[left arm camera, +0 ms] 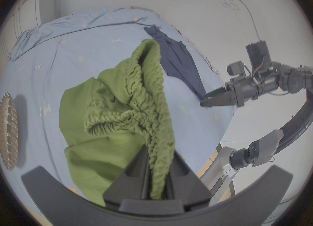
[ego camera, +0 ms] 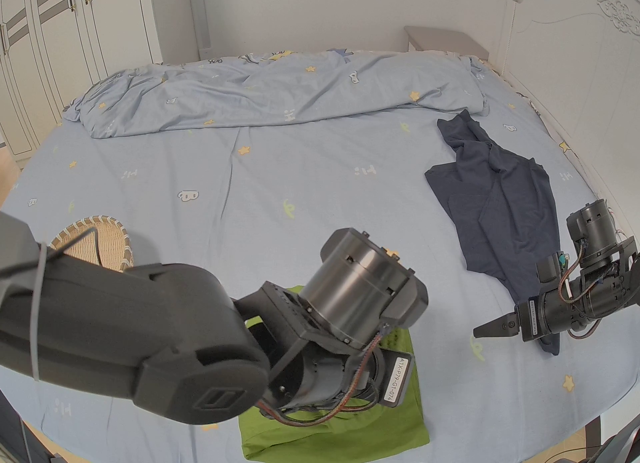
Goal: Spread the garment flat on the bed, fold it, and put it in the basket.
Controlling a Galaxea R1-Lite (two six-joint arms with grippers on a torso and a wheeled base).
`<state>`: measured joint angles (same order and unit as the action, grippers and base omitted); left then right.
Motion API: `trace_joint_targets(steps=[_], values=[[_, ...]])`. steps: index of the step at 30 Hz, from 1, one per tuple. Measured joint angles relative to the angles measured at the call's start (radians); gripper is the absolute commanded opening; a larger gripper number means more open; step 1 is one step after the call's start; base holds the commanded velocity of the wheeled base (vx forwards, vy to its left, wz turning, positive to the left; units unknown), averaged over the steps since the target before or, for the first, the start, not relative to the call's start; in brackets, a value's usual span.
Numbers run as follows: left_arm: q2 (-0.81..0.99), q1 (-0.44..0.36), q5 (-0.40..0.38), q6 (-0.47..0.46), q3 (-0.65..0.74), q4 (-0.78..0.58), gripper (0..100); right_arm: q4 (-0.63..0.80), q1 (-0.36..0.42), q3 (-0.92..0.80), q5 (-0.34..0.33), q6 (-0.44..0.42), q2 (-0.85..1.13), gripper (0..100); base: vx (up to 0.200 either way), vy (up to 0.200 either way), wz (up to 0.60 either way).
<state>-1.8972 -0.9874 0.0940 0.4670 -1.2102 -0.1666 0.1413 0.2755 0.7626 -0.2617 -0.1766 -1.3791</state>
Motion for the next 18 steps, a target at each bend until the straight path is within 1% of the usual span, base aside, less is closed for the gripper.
trace_joint_targets(steps=[8, 11, 15, 18], values=[[-0.028, -0.007, 0.001, 0.052, -0.002, 0.062, 100, 0.000, 0.001, -0.003, 0.000, 0.000, -0.002, 100, 0.000, 0.000, 0.00], [-0.030, -0.003, 0.000, 0.085, -0.003, 0.102, 100, 0.000, 0.005, -0.004, 0.000, 0.000, -0.003, 100, 0.000, 0.000, 0.00], [-0.014, 0.029, -0.007, 0.134, -0.004, 0.120, 100, -0.001, 0.012, -0.006, -0.001, -0.002, -0.003, 100, 0.000, 0.000, 0.00], [0.024, 0.074, -0.040, 0.176, 0.002, 0.127, 100, -0.001, 0.027, -0.004, -0.003, -0.007, -0.002, 100, 0.000, 0.000, 0.00]])
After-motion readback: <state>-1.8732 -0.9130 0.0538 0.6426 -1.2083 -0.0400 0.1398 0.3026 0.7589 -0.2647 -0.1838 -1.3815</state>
